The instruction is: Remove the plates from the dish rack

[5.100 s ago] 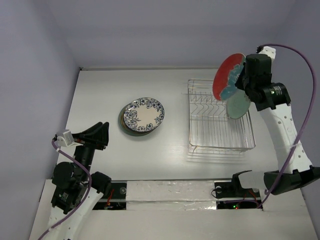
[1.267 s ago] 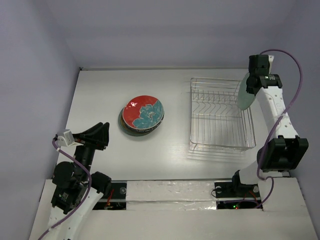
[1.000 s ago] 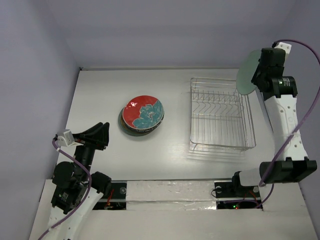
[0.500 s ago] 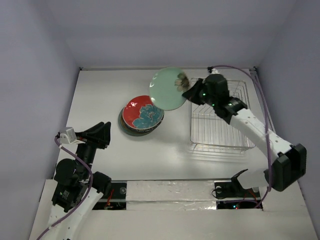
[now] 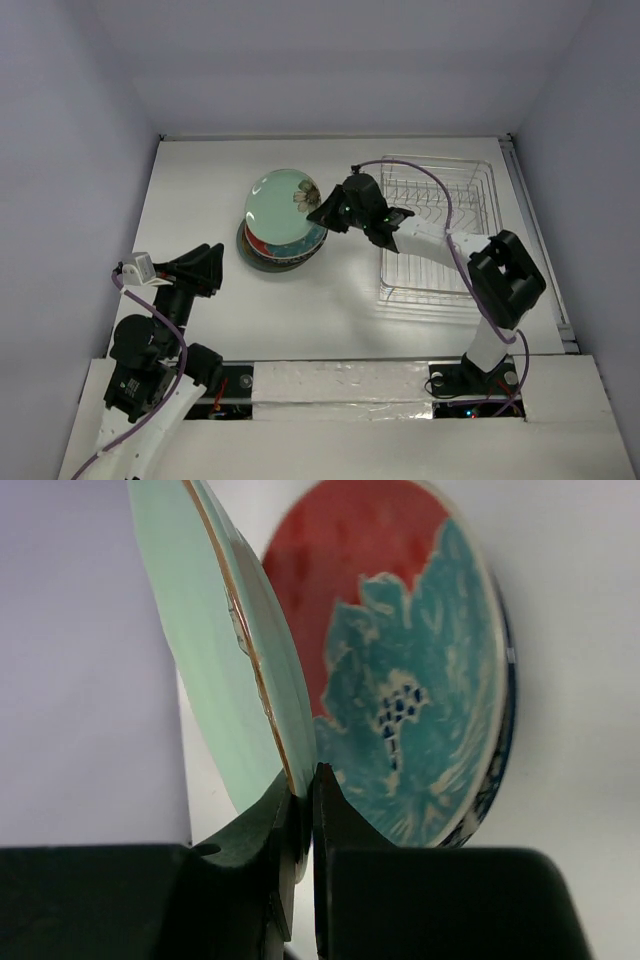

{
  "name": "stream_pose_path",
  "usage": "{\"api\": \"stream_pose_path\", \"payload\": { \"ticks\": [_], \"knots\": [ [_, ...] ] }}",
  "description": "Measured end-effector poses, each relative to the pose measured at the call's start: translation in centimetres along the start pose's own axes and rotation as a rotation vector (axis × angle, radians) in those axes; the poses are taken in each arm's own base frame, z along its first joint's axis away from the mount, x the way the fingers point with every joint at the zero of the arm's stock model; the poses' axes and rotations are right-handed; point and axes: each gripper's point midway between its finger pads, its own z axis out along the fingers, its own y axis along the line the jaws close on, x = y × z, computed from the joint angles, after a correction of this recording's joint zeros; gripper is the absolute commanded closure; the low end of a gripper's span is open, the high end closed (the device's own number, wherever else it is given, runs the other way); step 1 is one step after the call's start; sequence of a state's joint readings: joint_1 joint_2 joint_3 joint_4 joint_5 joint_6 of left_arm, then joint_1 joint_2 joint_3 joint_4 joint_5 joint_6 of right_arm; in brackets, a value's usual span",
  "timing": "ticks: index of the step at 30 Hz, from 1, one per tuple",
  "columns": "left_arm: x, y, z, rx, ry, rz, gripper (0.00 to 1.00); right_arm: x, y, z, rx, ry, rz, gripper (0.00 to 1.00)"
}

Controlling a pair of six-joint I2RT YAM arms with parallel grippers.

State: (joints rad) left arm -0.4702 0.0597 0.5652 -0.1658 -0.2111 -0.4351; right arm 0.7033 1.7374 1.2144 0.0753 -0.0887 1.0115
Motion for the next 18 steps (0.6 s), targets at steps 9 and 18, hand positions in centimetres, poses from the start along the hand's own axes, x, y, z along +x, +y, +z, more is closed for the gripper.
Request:
{"api": "stream_pose_path", "payload": {
  "ticks": [9,18],
  "knots": [
    [0.0,0.0,0.0,0.0,0.0,0.0,0.61,1.4,-2.4,1.7,0.063,0.018,0.04,0.74],
    [0.0,0.0,0.0,0.0,0.0,0.0,0.61,2.4,-1.8,1.7,0.051,0.035,0.011,0.42]
  ]
}}
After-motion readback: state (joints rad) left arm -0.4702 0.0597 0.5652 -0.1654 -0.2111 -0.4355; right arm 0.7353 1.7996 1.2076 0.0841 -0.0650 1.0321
